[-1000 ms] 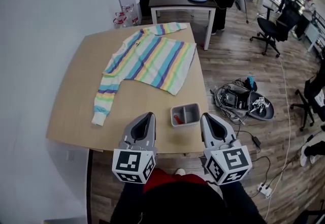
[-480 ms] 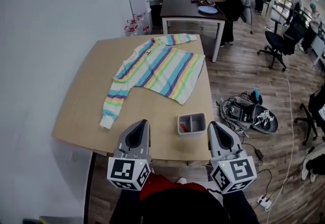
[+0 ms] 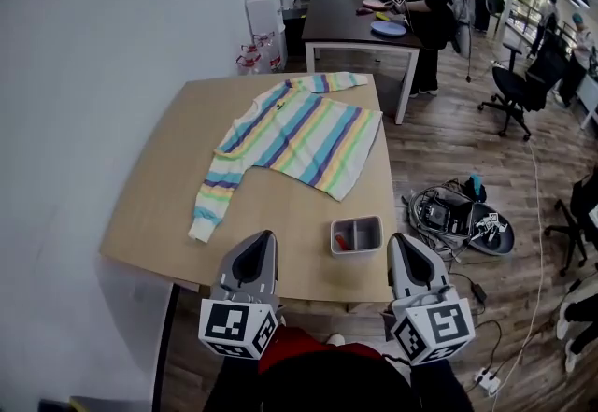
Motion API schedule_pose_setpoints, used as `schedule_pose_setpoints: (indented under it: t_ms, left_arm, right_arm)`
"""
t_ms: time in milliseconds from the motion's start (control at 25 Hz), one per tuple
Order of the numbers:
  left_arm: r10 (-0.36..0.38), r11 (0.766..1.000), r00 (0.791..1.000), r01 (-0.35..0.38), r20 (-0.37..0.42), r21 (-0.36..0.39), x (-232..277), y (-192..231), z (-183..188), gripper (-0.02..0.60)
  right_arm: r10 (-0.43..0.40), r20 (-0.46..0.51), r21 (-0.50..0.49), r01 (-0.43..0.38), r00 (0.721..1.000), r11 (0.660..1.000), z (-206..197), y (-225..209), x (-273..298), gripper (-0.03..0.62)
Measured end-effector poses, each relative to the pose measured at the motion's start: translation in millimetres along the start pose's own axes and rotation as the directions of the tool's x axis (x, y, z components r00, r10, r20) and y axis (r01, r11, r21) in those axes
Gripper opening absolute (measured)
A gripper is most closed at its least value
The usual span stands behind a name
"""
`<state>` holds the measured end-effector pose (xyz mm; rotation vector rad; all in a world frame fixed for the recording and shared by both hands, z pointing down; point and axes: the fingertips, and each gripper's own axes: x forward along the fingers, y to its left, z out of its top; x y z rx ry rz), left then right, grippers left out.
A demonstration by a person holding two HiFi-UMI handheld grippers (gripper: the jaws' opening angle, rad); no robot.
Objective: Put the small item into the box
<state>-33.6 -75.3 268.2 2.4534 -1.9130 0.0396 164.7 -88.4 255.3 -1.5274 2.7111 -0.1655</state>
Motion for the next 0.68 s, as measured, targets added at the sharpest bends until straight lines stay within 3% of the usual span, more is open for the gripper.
schedule_pose_setpoints:
  t_ms: [680]
  left_arm:
    - [0.007, 1.000, 1.000, -0.008, 0.014, 0.012, -4.7, -4.0, 3.4, 0.003]
  right_arm:
    - [0.025, 0.017, -0.017, -0.025, 1.000, 1.000, 3.0, 1.7, -4.0, 0.008]
